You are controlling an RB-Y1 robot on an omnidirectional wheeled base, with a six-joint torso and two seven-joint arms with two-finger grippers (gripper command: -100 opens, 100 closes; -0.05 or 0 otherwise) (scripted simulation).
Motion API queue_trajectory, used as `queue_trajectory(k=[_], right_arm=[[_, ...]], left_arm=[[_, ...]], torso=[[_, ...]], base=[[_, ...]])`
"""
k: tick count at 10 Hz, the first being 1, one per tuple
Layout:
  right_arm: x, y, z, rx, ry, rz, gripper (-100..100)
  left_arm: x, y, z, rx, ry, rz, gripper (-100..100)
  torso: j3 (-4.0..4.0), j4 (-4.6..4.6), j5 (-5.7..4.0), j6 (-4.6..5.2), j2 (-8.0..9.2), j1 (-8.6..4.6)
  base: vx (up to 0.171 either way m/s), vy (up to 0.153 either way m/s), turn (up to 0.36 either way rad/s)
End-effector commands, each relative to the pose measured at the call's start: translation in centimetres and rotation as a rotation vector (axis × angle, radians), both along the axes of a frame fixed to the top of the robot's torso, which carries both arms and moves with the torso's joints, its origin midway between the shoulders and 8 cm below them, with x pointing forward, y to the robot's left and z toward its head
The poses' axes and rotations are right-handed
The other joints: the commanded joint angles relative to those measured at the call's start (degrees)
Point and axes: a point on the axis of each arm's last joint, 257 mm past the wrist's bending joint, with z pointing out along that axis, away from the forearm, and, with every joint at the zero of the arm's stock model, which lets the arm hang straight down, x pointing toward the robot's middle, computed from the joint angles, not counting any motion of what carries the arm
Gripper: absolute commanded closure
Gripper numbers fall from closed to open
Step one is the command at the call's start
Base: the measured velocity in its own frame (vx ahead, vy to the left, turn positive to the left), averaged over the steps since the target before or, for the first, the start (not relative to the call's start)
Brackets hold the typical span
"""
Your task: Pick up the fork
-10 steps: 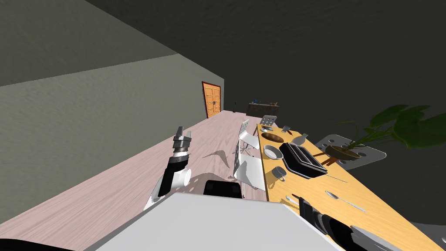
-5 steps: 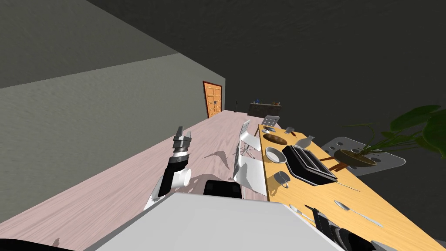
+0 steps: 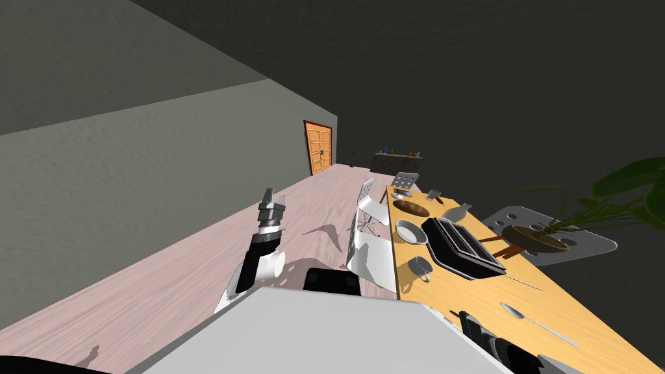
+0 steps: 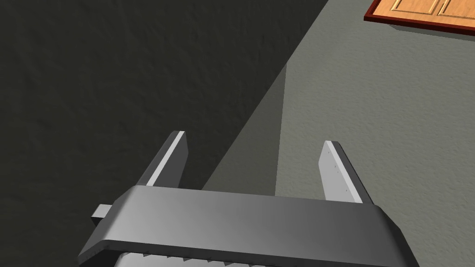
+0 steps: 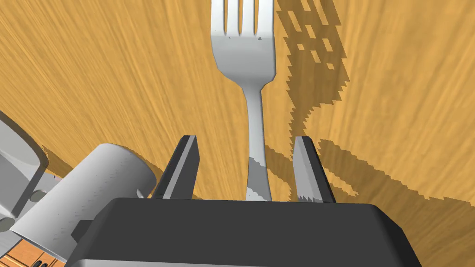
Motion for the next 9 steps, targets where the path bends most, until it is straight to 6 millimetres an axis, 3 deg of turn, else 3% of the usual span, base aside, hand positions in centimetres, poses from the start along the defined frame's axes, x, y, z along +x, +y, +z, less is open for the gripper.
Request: queue_trajectory(k=[1,4,5,6,8,9], right_arm=[[0.0,0.0,0.0,0.000,0.000,0.000,100],[0.0,0.0,0.0,0.001,0.001,0.002,100],[0.0,0.0,0.0,0.001,0.001,0.002,0],[-0.1,-0.8,0.9,0.000,0.000,0.006,100],[-0.2,-1.0,1.2,-0.003,0.000,0.006,100],[-0.2,-1.0,1.2,-0.002,0.001,0.007,0]], left_arm=[[0.0,0.0,0.0,0.000,0.000,0.000,0],[0.0,0.0,0.0,0.000,0.000,0.000,0],[0.0,0.0,0.0,0.000,0.000,0.000,0],[0.0,0.0,0.0,0.000,0.000,0.000,0],[0.0,0.0,0.0,0.000,0.000,0.000,0],[0.0,0.0,0.0,0.000,0.000,0.000,0]], torso=[[0.00,0.00,0.00,0.00,0.00,0.00],[0.01,0.02,0.01,0.03,0.00,0.04],[0.01,0.02,0.01,0.02,0.00,0.04],[0.01,0.02,0.01,0.02,0.00,0.04],[0.00,0.01,0.07,0.08,-0.02,0.24],[0.00,0.02,0.04,0.04,-0.01,0.17]], base=[[0.000,0.000,0.000],[0.000,0.000,0.000],[0.000,0.000,0.000],[0.010,0.029,-0.062],[0.009,0.041,-0.048],[0.000,0.000,0.000]])
